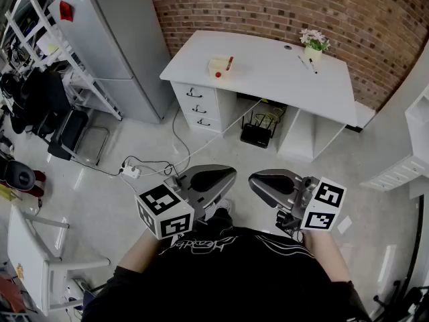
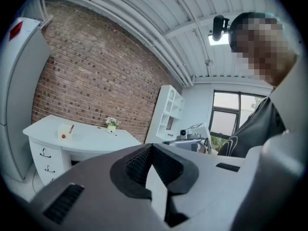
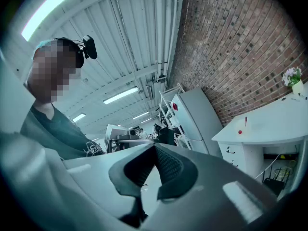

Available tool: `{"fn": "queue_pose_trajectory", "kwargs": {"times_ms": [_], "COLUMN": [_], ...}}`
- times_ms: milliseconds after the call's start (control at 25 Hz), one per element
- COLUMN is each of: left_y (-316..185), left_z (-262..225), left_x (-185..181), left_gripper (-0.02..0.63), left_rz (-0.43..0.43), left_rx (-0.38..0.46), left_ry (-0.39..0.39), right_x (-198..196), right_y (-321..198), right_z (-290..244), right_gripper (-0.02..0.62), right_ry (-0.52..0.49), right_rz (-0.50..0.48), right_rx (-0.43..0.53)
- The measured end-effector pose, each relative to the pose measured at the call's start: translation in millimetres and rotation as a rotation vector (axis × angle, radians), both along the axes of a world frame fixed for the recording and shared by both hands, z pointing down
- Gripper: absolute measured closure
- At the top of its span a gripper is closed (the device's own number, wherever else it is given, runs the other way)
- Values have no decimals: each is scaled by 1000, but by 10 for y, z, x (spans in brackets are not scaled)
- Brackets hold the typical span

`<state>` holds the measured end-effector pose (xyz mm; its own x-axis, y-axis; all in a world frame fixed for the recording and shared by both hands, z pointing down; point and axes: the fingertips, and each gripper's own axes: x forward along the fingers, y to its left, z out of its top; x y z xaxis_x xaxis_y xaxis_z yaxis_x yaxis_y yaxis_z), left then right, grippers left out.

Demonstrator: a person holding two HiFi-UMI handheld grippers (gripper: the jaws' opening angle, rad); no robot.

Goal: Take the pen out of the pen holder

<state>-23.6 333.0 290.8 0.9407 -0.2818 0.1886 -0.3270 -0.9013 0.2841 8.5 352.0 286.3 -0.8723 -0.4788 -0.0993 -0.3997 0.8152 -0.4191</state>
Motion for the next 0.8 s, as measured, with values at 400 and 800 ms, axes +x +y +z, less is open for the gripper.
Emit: {"fn": "queue_pose_trajectory", "kwargs": {"times_ms": [400,800], "left_y": [-66,-701], "left_z": [2,118], "left_x": [-22,-167], "left_gripper": [603,603], "left_rz": [16,-16], "left_rx": [44,-66], "left_ry": [-32,29], "right_x": [-42,-91], "right_y": [-90,-674], "right_z": [-63,60], "right_gripper": [592,592], "right_ry": [-28,-33], "right_rz": [-9,2], "right_rx": [-7,-64]}}
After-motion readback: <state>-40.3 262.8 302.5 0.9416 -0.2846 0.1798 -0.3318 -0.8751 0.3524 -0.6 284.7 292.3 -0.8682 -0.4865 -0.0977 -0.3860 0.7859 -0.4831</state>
